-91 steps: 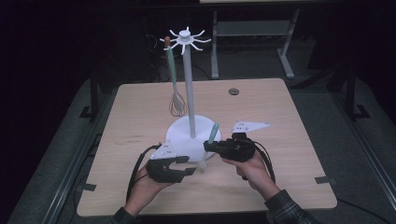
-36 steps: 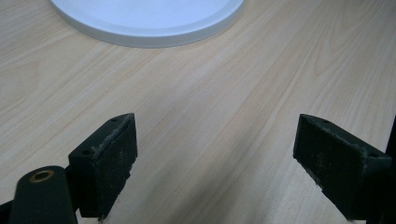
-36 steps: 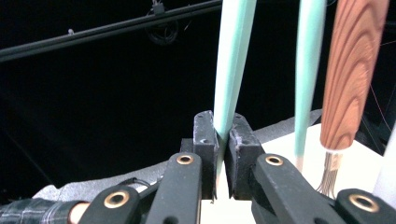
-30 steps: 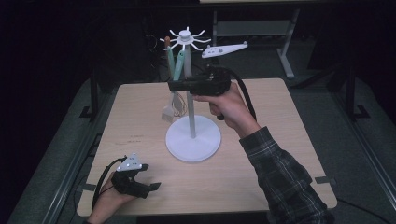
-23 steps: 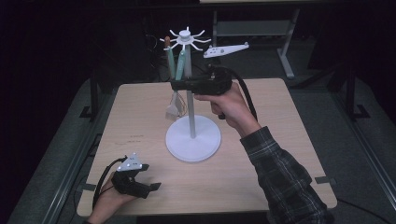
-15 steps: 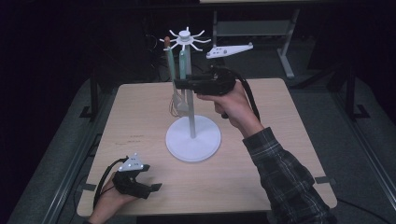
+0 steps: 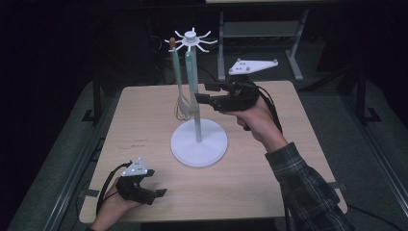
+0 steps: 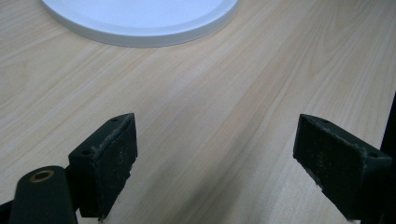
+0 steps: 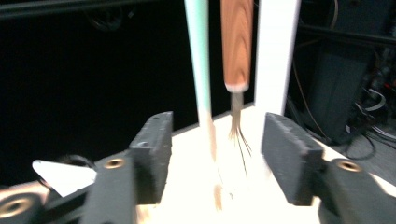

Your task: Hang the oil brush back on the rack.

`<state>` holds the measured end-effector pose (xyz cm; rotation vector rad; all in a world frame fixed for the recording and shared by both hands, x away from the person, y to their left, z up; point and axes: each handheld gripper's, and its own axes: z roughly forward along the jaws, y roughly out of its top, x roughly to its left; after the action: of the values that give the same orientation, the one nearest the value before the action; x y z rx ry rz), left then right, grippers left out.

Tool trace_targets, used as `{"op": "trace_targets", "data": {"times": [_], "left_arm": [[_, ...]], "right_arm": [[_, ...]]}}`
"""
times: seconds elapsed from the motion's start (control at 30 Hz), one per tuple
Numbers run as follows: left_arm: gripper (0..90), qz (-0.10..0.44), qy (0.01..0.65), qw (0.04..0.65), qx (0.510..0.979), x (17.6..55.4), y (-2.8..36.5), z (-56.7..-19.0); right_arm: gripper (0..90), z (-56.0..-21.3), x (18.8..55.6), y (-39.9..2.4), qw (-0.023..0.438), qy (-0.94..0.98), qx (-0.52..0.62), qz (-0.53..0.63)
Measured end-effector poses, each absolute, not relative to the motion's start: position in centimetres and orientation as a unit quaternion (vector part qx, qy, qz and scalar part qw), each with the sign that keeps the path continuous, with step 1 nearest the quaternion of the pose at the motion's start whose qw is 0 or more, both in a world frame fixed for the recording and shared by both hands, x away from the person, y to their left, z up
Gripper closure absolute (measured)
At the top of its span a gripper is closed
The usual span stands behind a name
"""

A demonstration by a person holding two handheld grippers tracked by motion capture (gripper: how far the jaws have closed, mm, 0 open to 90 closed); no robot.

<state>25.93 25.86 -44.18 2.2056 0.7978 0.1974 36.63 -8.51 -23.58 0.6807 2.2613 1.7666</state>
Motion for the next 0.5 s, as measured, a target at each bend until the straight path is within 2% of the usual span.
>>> {"op": "trace_targets", "data": {"times": [0.17, 0.5], "left_arm": [[13.3, 0.078, 0.312, 0.386, 0.864, 25.9, 25.9, -44.2], [13.7, 0.076, 0.313, 0.387, 0.864, 26.0, 25.8, -44.2]], "right_arm": [[32.7, -25.6, 35.7, -10.1, 0.102, 0.775, 0.236, 0.577], [25.7, -29.4, 33.9, -12.3, 0.109, 0.802, 0.250, 0.532]]}}
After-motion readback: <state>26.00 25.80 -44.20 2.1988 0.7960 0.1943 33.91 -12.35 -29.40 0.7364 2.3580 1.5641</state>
